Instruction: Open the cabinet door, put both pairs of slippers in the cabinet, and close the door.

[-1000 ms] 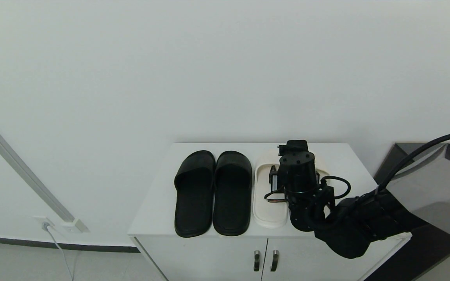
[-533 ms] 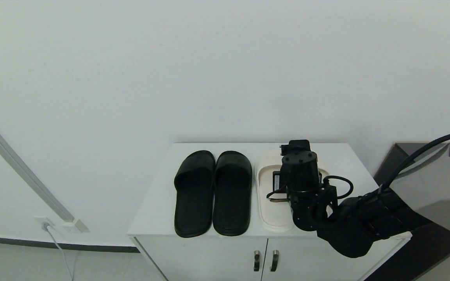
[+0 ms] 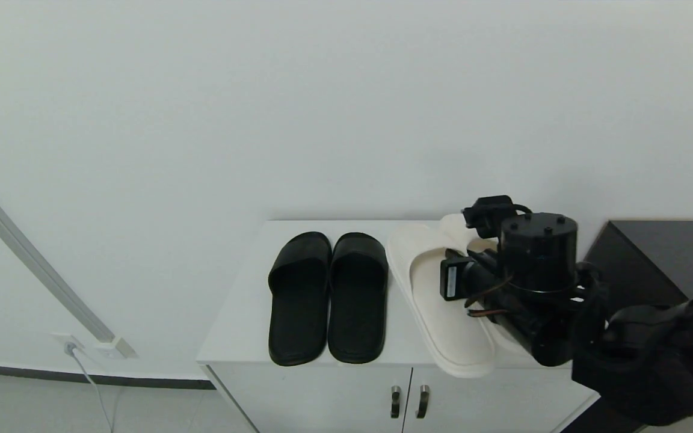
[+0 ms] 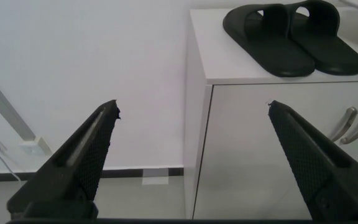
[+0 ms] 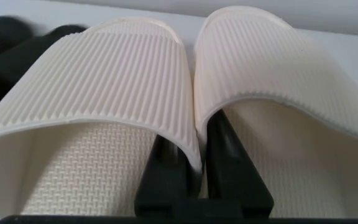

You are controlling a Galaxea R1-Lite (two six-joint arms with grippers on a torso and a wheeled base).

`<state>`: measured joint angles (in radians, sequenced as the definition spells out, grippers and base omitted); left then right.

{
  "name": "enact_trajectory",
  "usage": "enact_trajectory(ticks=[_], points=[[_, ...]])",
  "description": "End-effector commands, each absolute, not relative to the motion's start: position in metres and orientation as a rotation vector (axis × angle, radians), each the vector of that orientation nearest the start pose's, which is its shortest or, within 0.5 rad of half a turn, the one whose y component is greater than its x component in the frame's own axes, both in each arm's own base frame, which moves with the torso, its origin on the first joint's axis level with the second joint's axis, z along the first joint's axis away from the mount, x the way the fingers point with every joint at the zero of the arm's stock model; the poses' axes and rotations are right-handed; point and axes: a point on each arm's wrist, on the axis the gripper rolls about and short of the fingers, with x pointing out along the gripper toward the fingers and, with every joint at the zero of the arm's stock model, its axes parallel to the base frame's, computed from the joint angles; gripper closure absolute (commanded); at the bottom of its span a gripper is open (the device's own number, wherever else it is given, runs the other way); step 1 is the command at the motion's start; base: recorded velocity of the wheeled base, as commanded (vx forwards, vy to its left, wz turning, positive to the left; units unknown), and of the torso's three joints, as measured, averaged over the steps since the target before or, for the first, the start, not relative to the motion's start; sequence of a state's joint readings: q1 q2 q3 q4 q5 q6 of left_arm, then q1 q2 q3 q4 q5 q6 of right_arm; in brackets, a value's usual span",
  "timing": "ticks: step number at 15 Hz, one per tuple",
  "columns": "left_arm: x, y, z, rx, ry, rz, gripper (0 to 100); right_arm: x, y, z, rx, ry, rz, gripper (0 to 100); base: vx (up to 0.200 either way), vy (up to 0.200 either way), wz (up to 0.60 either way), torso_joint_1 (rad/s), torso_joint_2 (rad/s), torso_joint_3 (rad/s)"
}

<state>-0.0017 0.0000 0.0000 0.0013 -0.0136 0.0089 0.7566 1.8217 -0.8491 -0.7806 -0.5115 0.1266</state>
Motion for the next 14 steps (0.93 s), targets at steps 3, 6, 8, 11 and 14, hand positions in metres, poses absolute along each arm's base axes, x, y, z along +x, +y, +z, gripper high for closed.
enact_trajectory(ticks=[3, 6, 8, 11, 14], points=[[-0.023, 0.0, 0.075, 0.009, 0.0, -0.015, 0, 0.198, 0.189, 0.196, 0.001, 0.189, 0.491, 100, 0.0, 0.0, 0.0, 0.0, 0.0, 0.0], [-0.023, 0.0, 0.075, 0.008, 0.0, -0.014, 0, 0.182, 0.181, 0.194, 0.002, 0.222, 0.66, 100, 0.0, 0.0, 0.0, 0.0, 0.0, 0.0], [-0.023, 0.0, 0.075, 0.008, 0.0, -0.014, 0, 0.18, 0.182, 0.192, -0.002, 0.231, 0.669, 100, 0.0, 0.0, 0.0, 0.0, 0.0, 0.0], [-0.023, 0.0, 0.075, 0.008, 0.0, -0.014, 0, 0.179, 0.181, 0.189, -0.007, 0.241, 0.67, 100, -0.067, 0.0, 0.0, -0.001, 0.0, 0.001], [-0.023, 0.0, 0.075, 0.005, 0.0, -0.015, 0, 0.178, 0.18, 0.187, -0.012, 0.248, 0.669, 100, -0.2, 0.0, 0.0, 0.004, 0.01, 0.004]])
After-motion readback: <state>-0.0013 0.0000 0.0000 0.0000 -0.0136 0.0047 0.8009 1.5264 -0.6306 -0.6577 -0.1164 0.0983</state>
